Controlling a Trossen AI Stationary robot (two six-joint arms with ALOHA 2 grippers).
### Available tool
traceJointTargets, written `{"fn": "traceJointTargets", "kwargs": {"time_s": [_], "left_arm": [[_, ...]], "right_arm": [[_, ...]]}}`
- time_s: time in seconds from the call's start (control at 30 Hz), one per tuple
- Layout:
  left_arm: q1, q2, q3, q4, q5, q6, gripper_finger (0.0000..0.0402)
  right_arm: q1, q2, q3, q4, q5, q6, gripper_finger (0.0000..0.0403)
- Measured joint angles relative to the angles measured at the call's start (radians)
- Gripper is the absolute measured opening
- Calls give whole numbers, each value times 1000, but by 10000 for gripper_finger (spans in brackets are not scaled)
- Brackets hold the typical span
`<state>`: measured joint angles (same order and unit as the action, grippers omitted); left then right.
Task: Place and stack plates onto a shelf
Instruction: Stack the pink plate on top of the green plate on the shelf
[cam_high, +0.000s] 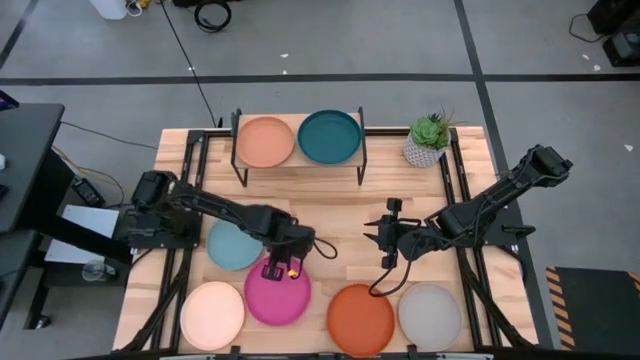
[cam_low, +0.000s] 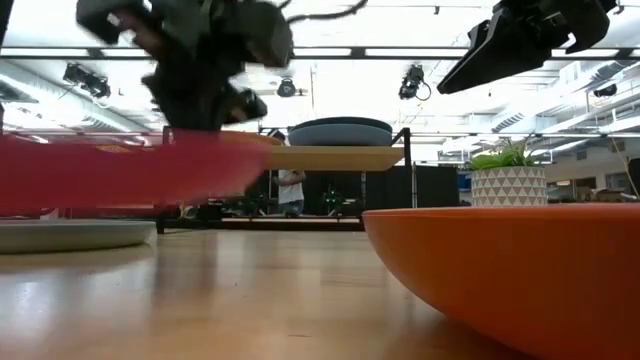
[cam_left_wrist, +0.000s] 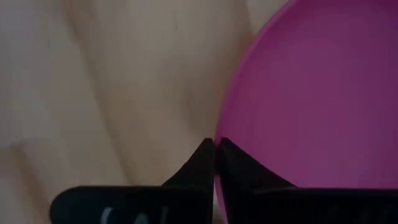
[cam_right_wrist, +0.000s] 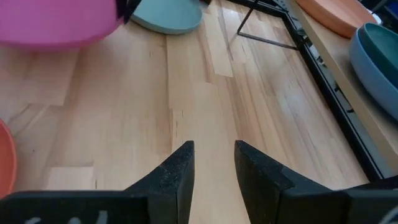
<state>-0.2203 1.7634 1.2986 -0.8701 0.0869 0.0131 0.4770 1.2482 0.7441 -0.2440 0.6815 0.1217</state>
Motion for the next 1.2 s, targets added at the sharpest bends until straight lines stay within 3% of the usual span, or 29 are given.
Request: {"fn": "traceJointTargets", "kwargs": {"time_s": [0.13, 0.37, 0.57, 0.83, 1.03, 1.2], "left_arm": [[42, -61, 71, -63, -32, 28, 14], [170, -176, 208, -15, -68, 104, 15], [391, -186, 295, 134, -76, 83, 16], [697, -159, 300, 323, -75, -57, 17], [850, -106, 323, 405, 36, -165, 17], [922, -14, 466, 271, 126, -176, 16]], "right_arm": [[0, 0, 0, -32, 2, 16, 121], [0, 0, 0, -136, 9, 111, 121], [18, 0, 0, -190, 50, 178, 121], [72, 0, 0, -200, 137, 212, 121], [79, 0, 0, -197, 167, 219, 121], [79, 0, 0, -185, 175, 218, 121]]}}
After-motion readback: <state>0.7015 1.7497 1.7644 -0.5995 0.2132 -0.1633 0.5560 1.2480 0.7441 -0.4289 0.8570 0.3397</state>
